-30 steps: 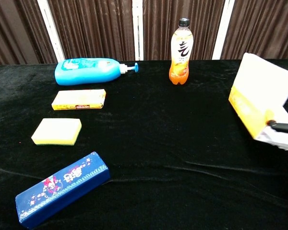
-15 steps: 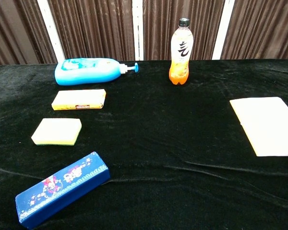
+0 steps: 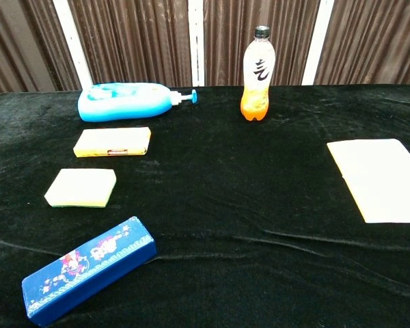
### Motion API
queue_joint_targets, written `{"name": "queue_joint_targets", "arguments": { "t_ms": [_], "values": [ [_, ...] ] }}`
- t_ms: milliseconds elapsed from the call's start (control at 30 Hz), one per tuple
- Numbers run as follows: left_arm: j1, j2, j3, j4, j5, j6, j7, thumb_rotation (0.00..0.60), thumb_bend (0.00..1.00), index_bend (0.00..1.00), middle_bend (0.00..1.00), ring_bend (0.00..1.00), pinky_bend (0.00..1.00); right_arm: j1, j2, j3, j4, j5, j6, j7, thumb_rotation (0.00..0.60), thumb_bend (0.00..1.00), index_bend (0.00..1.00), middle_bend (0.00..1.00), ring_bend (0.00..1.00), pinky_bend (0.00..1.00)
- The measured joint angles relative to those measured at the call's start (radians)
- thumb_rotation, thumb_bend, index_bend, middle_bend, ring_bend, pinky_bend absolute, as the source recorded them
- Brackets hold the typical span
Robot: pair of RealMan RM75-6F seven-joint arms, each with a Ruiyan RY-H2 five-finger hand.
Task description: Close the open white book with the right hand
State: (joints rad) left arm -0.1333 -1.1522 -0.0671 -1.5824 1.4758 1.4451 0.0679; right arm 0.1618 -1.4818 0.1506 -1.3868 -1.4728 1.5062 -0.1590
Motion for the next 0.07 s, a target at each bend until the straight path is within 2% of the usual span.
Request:
{"name": "queue_joint_targets", "arguments": {
  "t_ms": [67],
  "values": [
    [0.001, -0.008, 0.002, 0.014, 0.015, 0.016, -0.008, 0.600, 0.21, 0.00, 0.00, 0.00, 0.00, -0.002, 0.063, -0.024, -0.048, -0.024, -0.015, -0.026, 0.600, 0.20, 0.00, 0.00, 0.00, 0.00]
  ]
}}
